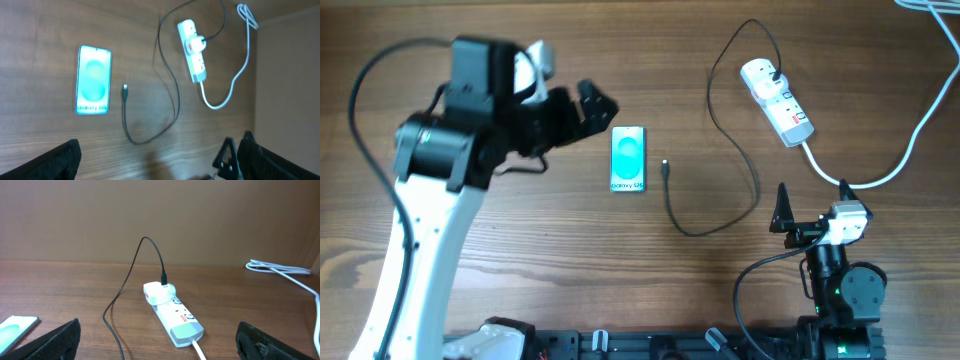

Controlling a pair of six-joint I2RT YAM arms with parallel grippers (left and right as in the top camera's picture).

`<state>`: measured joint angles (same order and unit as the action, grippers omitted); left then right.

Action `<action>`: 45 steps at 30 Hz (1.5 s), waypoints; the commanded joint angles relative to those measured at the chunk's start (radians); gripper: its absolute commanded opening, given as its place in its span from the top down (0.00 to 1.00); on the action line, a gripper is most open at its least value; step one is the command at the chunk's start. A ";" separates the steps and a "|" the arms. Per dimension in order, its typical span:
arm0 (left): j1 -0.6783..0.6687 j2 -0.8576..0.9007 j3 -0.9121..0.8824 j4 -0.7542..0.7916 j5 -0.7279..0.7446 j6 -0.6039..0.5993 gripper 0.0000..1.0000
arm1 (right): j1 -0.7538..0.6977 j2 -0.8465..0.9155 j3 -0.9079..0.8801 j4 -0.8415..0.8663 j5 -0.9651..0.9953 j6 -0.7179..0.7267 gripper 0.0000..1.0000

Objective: Plug charger to phone and switch on socket
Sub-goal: 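Raise the left arm and move the left gripper over the phone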

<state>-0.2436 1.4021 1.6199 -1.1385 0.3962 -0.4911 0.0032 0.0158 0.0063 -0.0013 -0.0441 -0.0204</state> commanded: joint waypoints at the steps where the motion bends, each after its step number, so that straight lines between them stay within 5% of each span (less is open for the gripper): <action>1: -0.077 0.149 0.181 -0.116 -0.190 0.016 0.00 | -0.005 -0.005 -0.001 0.003 0.002 0.013 0.00; 10: -0.137 0.207 0.187 -0.040 -0.196 0.008 0.00 | -0.005 -0.005 -0.001 0.003 0.002 0.013 0.00; 15: -0.137 0.217 0.187 -0.024 -0.196 -0.091 0.00 | -0.005 -0.005 -0.001 0.003 0.002 0.013 0.00; 28: -0.154 0.510 0.187 -0.038 -0.237 -0.094 0.00 | -0.005 -0.005 -0.001 0.003 0.002 0.013 0.00; 39: -0.193 0.549 0.187 0.071 -0.235 -0.093 0.00 | -0.005 -0.005 -0.001 0.003 0.002 0.013 0.00; 45: -0.229 0.607 0.187 0.105 -0.395 -0.157 0.00 | -0.005 -0.005 -0.001 0.003 0.002 0.013 0.00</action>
<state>-0.4622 1.9682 1.7985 -1.0428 0.1135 -0.5903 0.0029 0.0158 0.0063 -0.0010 -0.0441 -0.0204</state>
